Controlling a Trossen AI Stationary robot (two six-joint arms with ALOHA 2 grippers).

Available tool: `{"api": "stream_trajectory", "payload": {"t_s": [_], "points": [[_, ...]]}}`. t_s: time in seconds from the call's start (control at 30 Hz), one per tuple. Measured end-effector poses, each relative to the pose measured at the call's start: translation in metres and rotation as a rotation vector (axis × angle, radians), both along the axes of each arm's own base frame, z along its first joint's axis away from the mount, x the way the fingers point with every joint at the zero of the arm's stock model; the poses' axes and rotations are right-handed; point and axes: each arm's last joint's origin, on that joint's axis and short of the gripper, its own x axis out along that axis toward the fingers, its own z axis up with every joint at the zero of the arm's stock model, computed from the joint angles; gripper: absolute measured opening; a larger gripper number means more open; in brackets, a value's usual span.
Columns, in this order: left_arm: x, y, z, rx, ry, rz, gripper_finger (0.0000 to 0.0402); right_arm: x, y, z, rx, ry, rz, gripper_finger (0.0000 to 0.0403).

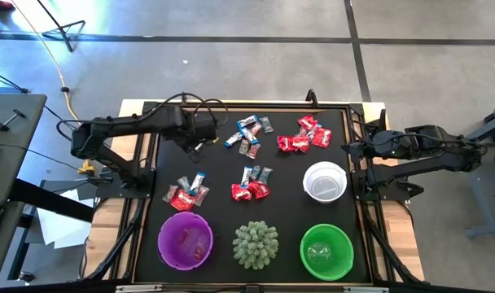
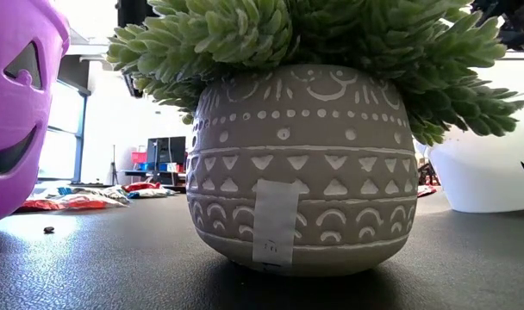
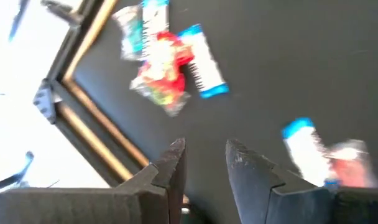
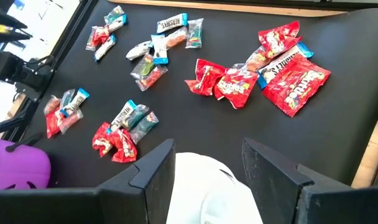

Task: Sort candy
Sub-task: Put the transparent candy wrapper into the purple bucket

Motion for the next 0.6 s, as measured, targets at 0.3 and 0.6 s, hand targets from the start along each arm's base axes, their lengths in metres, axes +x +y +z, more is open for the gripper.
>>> {"api": "stream_trajectory", "payload": {"t_s": [0.3,0.6], "points": [[-0.012,0.024,-0.051,0.012,0.04,0.111,0.0102,0.0,0.0,0.0,-0.011,-0.001,-0.01,0.0183],[-0.023,0.036,-0.08,0.004,0.052,0.174,0.0102,0.0,-0.001,0.0,-0.028,-0.002,-0.024,0.0183]]}}
